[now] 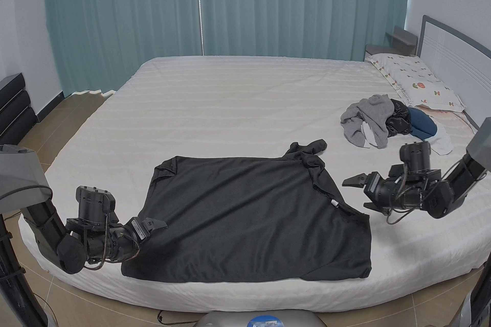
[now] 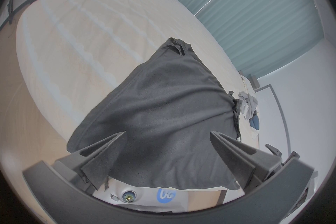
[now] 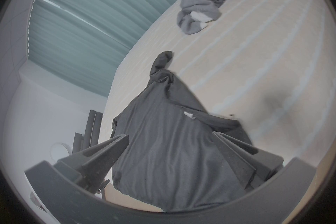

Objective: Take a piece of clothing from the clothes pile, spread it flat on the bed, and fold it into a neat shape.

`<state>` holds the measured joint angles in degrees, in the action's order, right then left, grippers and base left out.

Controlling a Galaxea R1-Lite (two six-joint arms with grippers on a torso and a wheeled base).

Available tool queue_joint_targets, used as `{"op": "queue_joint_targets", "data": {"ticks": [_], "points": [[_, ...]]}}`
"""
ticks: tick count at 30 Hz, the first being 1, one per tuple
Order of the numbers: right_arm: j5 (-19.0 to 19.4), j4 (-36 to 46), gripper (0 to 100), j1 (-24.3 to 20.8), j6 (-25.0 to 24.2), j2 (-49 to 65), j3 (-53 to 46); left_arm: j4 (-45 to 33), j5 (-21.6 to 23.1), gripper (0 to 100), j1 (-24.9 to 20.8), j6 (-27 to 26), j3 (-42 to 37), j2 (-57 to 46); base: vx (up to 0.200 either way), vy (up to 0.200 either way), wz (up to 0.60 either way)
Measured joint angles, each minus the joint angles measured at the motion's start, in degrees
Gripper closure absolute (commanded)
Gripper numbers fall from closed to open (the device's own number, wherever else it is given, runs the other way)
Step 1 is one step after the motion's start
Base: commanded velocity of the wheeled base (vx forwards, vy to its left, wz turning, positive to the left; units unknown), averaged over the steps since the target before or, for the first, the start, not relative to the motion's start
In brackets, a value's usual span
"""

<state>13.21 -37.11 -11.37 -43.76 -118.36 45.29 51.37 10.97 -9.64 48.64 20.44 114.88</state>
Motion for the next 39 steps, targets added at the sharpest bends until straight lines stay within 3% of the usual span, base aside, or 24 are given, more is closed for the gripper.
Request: {"op": "queue_joint_targets", "data": {"ticks": [9, 19, 22, 29, 39], "points": [[-4.49, 4.71, 0, -6.34, -0.09, -9.97, 13.8, 0.05, 3.15, 0, 1.52, 3.66, 1.74, 1.27, 0.0, 0.0, 0.0], [-8.95, 8.92, 0, -7.3, 0.35, -20.31, 27.0, 0.09, 4.11, 0, 3.0, 4.13, 3.12, 3.74, 0.0, 0.0, 0.0], [-11.8, 9.0, 0, -5.63, 0.99, -23.81, 31.42, 0.35, 4.18, 0, 3.11, 4.18, 3.25, 4.33, 0.0, 0.0, 0.0], [-13.86, 8.57, 0, -0.44, 3.17, -26.73, 34.45, 0.71, 4.19, 0, 3.21, 4.24, 3.32, 4.88, 0.0, 0.0, 0.0], [-12.53, 8.53, 0, 6.19, 2.93, -24.78, 31.87, 0.74, 4.18, 0, 3.25, 4.27, 3.3, 5.07, 0.0, 0.0, 0.0]]}}
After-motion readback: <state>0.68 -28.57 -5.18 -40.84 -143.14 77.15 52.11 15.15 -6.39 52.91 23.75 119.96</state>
